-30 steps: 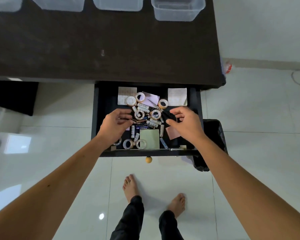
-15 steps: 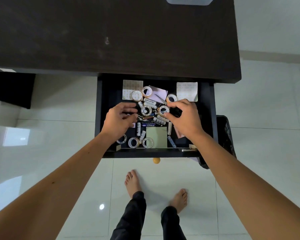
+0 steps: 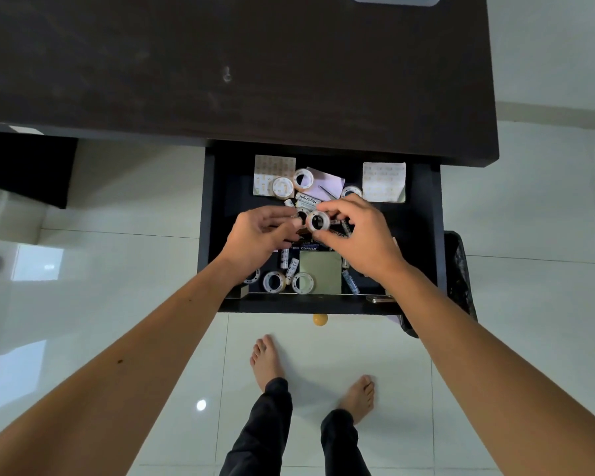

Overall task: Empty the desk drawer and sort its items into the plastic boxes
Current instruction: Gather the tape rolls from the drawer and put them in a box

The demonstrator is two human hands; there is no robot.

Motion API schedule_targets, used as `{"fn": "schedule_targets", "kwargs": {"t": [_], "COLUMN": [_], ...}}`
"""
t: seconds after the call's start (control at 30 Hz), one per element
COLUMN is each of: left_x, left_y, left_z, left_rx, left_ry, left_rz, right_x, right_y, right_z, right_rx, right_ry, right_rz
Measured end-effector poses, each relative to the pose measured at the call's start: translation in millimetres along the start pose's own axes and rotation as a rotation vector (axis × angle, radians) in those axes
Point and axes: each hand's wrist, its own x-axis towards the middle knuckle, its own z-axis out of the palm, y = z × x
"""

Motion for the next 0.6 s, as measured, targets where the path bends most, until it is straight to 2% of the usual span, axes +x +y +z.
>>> {"fn": "schedule_targets", "kwargs": {"t": [0.17,0.3,0.47,0.6], "left_x": [-2,-2,-4,-5], "left_y": [1,-2,-8,-10], "left_z": [1,-9,-18,-17], "left_rx": [-0.106,-0.091,-0.062,-0.067], "left_ry": [-0.061,-0.001,0.043,0.045], "left_rz": [-0.044,-0.082,-0.103,-0.078], "right_x": [2,12,23,22], "right_y": [-14,-9,-1,-1], "right_z": [8,13,29,34], "right_rx": [0.019,-0.014,-0.179,-0.203], "right_ry": [-0.031,0.023,-0.077,-0.090], "right_rz": [-0.085,-0.032,-0.005,-0.015]}}
